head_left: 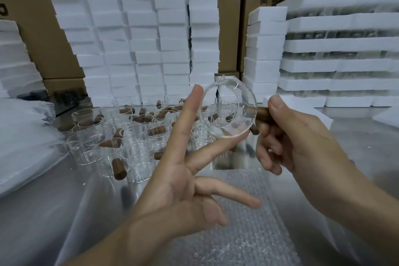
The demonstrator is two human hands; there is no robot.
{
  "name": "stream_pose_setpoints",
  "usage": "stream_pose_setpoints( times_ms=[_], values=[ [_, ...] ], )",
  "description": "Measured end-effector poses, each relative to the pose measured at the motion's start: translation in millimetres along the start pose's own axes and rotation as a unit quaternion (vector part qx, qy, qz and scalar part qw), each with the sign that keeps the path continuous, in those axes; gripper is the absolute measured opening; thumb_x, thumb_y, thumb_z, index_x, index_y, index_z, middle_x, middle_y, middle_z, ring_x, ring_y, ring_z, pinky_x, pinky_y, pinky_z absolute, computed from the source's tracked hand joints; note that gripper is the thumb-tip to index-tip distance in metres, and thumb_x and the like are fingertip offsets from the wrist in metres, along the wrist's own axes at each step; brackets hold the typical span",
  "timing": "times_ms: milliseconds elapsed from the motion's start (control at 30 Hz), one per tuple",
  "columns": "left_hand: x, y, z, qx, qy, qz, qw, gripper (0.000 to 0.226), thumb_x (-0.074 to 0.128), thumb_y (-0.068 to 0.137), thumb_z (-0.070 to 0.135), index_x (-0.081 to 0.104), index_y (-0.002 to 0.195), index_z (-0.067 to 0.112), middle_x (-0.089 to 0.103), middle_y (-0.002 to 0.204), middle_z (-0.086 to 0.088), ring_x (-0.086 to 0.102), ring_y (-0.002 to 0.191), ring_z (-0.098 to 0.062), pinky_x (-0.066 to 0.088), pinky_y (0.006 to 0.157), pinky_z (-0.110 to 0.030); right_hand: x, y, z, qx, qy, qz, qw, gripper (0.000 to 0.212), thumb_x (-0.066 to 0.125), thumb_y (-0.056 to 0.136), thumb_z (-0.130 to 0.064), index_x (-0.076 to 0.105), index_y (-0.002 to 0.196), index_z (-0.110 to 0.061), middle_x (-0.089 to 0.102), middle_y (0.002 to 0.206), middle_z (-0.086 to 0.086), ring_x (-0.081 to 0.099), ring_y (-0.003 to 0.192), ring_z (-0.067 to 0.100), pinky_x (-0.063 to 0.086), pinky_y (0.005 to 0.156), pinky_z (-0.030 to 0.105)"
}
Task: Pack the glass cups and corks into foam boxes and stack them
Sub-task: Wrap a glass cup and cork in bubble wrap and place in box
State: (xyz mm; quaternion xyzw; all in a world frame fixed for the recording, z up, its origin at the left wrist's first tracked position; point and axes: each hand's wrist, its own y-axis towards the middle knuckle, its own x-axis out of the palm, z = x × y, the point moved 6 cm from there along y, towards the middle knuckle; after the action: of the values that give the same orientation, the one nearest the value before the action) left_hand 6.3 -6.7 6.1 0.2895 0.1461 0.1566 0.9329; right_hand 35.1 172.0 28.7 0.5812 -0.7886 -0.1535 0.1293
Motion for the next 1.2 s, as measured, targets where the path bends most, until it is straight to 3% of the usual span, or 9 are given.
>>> stream_pose_setpoints(
  times_ms=[67,333,467,533,633,833,967,1067,1200],
  values=[
    [1.8,1.9,-0.8,0.000,-0.009,-0.003,1.000,0.108,0.036,0.073,0.013,0.002,0.159,0.070,0.040,0.171,0.000,0.077,0.111,-0.041,0.063,0.073,-0.036,0.8,0.0,-1.0,-0.001,0.002,0.000,1.000,0.050,0.052,0.096,-0.060,0.064,0.068,-0.020,0.040,0.053,-0.001,0.054,0.047,0.019,0.041,0.044,0.022],
    [0.2,2.5,-3.6,-0.011,-0.027,0.018,0.999,0.105,0.039,0.070,0.015,0.016,0.151,0.079,0.043,0.169,0.002,0.078,0.108,-0.041,0.064,0.073,-0.036,-2.1,-0.3,-3.2,-0.022,0.003,0.015,1.000,0.051,0.058,0.096,-0.062,0.070,0.073,-0.018,0.050,0.056,0.001,0.055,0.049,0.019,0.041,0.043,0.023],
    [-7.5,-5.3,-12.6,-0.057,-0.001,0.121,0.991,0.099,0.064,0.084,0.013,0.029,0.148,0.079,0.047,0.164,0.019,0.078,0.111,-0.036,0.065,0.067,-0.036,-9.9,-2.3,-10.7,-0.082,-0.028,0.058,0.995,0.038,0.057,0.101,-0.053,0.077,0.089,-0.023,0.058,0.067,-0.002,0.057,0.053,0.016,0.042,0.045,0.023],
    [-9.9,-9.4,-16.2,-0.082,0.047,0.178,0.979,0.090,0.072,0.085,0.024,0.034,0.149,0.075,0.046,0.159,0.033,0.077,0.115,-0.027,0.065,0.069,-0.035,-14.1,-4.0,-16.0,-0.122,-0.078,0.081,0.986,0.033,0.055,0.107,-0.047,0.075,0.091,-0.025,0.060,0.067,-0.001,0.058,0.053,0.013,0.044,0.049,0.020],
    [-13.1,-10.3,-15.5,-0.102,0.109,0.239,0.959,0.076,0.079,0.089,0.037,0.043,0.146,0.073,0.048,0.152,0.040,0.078,0.112,-0.019,0.064,0.069,-0.030,-15.4,-6.1,-18.0,-0.157,-0.142,0.097,0.972,0.030,0.051,0.111,-0.039,0.071,0.092,-0.027,0.060,0.066,0.002,0.057,0.052,0.012,0.044,0.055,0.012],
    [-19.5,-12.2,-10.6,-0.131,0.059,0.318,0.937,0.073,0.084,0.086,0.049,0.046,0.144,0.073,0.067,0.143,0.017,0.082,0.095,-0.030,0.062,0.056,-0.031,-1.3,-14.2,-11.2,-0.149,-0.179,0.073,0.970,0.027,0.052,0.105,-0.051,0.070,0.089,-0.038,0.061,0.066,0.007,0.058,0.054,0.016,0.045,0.052,0.023],
    [-25.4,-13.9,-14.4,-0.159,0.008,0.367,0.916,0.068,0.087,0.079,0.043,0.061,0.141,0.055,0.076,0.128,0.014,0.082,0.090,-0.032,0.060,0.051,-0.028,6.4,-18.6,-9.7,-0.147,-0.171,0.065,0.972,0.028,0.053,0.101,-0.053,0.072,0.092,-0.034,0.061,0.066,0.004,0.058,0.055,0.015,0.045,0.053,0.020],
    [-28.9,-16.1,-17.4,-0.174,-0.009,0.397,0.901,0.060,0.084,0.074,0.044,0.068,0.132,0.045,0.080,0.119,0.011,0.082,0.085,-0.029,0.057,0.049,-0.025,9.9,-21.4,-8.5,-0.149,-0.173,0.062,0.972,0.030,0.057,0.103,-0.054,0.073,0.095,-0.030,0.060,0.066,0.002,0.057,0.057,0.015,0.046,0.052,0.018],
    [-28.3,-19.9,-26.6,-0.217,-0.091,0.418,0.877,0.065,0.085,0.068,0.048,0.075,0.131,0.035,0.080,0.121,0.005,0.077,0.072,-0.017,0.049,0.047,-0.020,13.9,-22.9,-5.8,-0.144,-0.187,0.047,0.971,0.037,0.062,0.093,-0.061,0.072,0.096,-0.025,0.062,0.069,-0.002,0.058,0.062,0.021,0.050,0.056,0.035]
  ],
)
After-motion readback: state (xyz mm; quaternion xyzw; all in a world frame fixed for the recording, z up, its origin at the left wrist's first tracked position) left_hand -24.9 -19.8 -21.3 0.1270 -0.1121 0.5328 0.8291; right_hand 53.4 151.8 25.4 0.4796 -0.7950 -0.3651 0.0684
